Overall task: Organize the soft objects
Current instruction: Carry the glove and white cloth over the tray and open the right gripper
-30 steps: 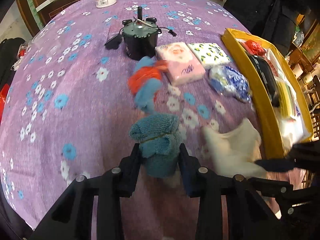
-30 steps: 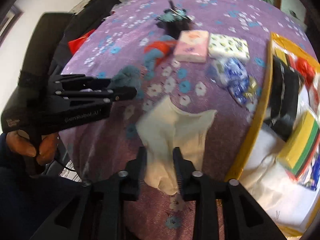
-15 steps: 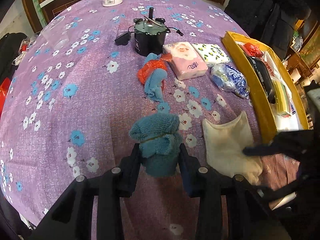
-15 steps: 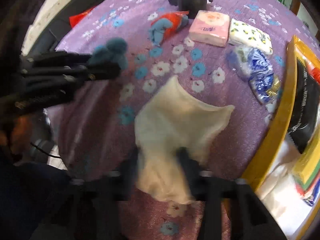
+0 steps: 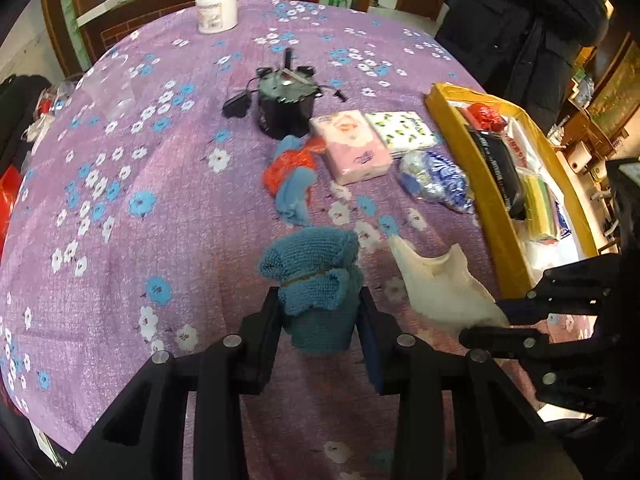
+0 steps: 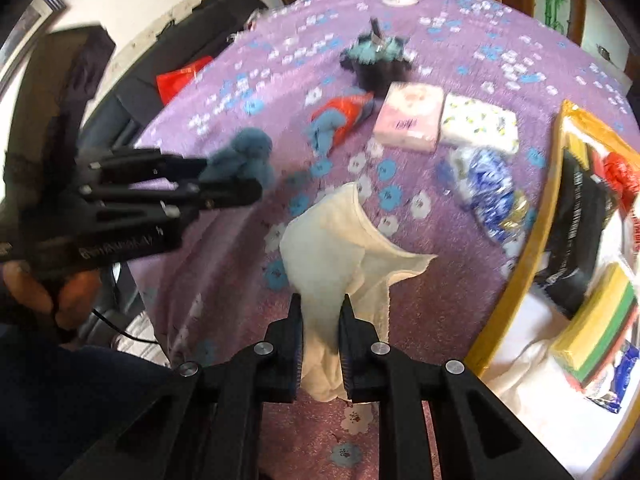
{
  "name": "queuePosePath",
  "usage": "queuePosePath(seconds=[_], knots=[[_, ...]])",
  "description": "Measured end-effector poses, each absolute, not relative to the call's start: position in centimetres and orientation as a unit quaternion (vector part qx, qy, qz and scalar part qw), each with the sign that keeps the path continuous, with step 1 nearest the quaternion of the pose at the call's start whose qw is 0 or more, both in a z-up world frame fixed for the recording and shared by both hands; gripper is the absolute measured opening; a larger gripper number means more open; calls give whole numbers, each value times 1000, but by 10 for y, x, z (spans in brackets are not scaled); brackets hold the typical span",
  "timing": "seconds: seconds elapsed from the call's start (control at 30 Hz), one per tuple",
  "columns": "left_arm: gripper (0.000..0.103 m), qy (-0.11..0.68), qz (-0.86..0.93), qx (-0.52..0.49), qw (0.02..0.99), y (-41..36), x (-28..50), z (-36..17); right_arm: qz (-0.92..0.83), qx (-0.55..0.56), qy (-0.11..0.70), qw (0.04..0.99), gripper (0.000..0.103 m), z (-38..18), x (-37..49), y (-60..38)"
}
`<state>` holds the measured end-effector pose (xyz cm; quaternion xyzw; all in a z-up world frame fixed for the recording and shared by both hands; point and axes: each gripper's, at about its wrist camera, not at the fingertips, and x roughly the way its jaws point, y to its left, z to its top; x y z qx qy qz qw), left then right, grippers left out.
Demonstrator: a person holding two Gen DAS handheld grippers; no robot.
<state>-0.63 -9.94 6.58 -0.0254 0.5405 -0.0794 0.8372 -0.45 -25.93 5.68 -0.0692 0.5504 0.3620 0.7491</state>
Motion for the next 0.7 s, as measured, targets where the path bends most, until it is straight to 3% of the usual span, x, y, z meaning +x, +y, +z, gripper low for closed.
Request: queuePosePath(seconds=[0.7], knots=[[35,499,-211,62,838,-226,8,104,223,34,498,837,17,114,4,-392]])
